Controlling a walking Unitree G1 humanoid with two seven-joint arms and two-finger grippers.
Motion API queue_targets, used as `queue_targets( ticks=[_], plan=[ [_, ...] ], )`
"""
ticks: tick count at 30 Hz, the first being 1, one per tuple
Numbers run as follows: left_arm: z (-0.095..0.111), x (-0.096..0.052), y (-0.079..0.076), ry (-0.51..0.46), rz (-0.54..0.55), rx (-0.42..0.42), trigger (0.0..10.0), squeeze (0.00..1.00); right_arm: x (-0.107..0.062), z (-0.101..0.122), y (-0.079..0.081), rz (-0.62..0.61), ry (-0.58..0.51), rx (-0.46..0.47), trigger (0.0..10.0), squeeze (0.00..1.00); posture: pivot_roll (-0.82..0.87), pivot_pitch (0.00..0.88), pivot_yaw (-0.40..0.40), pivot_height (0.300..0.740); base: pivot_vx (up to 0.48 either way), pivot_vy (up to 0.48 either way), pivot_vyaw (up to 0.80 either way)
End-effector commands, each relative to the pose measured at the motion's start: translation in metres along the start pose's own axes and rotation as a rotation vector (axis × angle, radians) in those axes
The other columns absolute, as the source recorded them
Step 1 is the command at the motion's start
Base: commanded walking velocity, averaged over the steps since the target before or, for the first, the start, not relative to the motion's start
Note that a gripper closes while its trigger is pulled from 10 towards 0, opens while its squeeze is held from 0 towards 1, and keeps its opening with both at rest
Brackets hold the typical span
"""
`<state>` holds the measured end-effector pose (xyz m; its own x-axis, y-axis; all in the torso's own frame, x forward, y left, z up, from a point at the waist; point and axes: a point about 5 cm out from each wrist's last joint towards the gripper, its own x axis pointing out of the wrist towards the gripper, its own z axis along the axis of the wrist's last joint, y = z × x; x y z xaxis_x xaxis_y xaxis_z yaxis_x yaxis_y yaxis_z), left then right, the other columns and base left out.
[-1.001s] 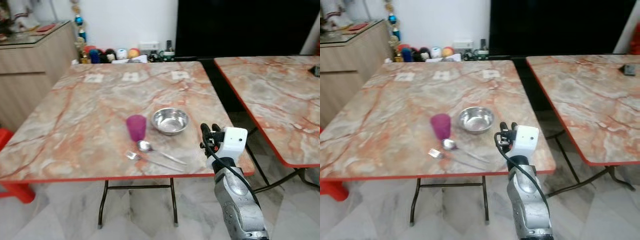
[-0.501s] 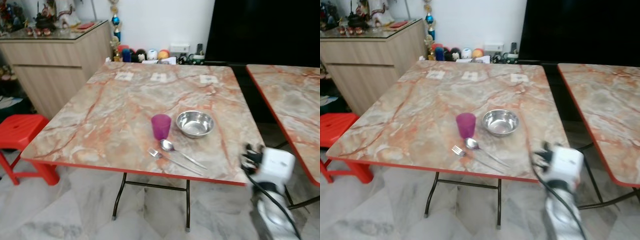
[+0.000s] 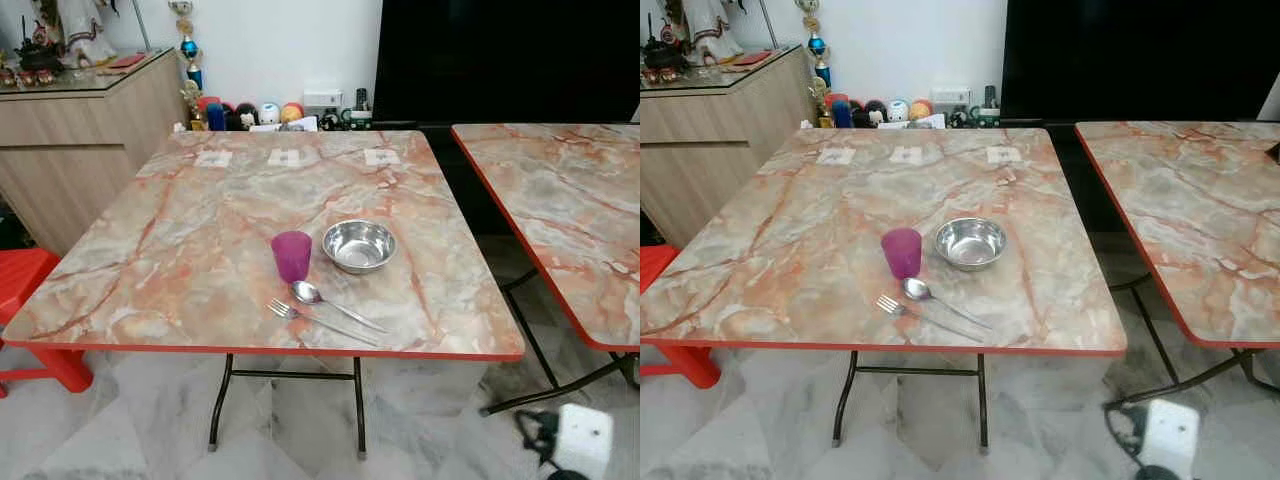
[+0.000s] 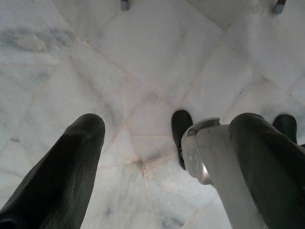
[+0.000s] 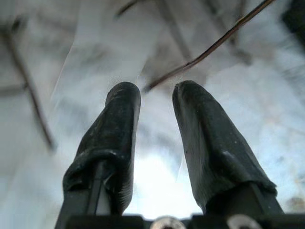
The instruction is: Setting the table
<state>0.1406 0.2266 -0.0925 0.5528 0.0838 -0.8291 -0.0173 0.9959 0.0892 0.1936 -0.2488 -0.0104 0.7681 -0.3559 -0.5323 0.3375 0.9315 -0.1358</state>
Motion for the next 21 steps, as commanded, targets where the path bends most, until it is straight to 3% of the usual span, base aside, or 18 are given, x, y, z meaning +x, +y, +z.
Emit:
queue_targets(
  ticks=[1, 2, 3, 6, 9, 15, 21],
  plan=[
    [0.000, 0.000, 0.000, 0.004, 0.002, -0.014, 10.0, 0.00, 0.004, -0.017, 0.006, 0.037, 0.056, 0.017, 10.0, 0.00, -0.05, 0.003, 0.018, 0.740, 0.000, 0.000, 0.00],
    [0.000, 0.000, -0.001, 0.006, 0.001, -0.018, 10.0, 0.00, 0.005, -0.023, 0.008, 0.042, 0.079, 0.035, 10.0, 0.00, -0.05, 0.003, 0.018, 0.740, 0.000, 0.000, 0.00],
    [-0.001, 0.001, -0.003, 0.014, -0.007, -0.034, 10.0, 0.00, 0.008, -0.041, 0.014, 0.062, 0.168, 0.070, 10.0, 0.00, -0.03, 0.000, 0.016, 0.740, 0.000, 0.000, 0.00],
    [0.000, 0.001, -0.005, 0.019, -0.016, -0.025, 10.0, 0.00, 0.008, -0.055, 0.019, 0.077, 0.225, 0.112, 10.0, 0.00, -0.03, 0.000, 0.015, 0.740, 0.000, 0.000, 0.00],
    [-0.003, 0.001, -0.005, 0.048, -0.018, -0.015, 10.0, 0.00, 0.002, -0.080, 0.027, 0.109, 0.349, 0.112, 10.0, 0.00, -0.02, 0.000, 0.018, 0.740, 0.000, 0.000, 0.00],
    [-0.008, -0.001, 0.001, 0.053, -0.011, -0.026, 10.0, 0.00, -0.006, -0.100, 0.027, 0.114, 0.449, 0.048, 10.0, 0.00, -0.02, 0.000, 0.020, 0.740, 0.000, 0.000, 0.00],
    [-0.011, -0.004, 0.012, 0.061, 0.006, -0.029, 10.0, 0.00, -0.006, -0.100, 0.033, 0.126, 0.450, 0.090, 10.0, 0.00, -0.03, 0.000, 0.027, 0.740, 0.000, 0.000, 0.00]
  ],
)
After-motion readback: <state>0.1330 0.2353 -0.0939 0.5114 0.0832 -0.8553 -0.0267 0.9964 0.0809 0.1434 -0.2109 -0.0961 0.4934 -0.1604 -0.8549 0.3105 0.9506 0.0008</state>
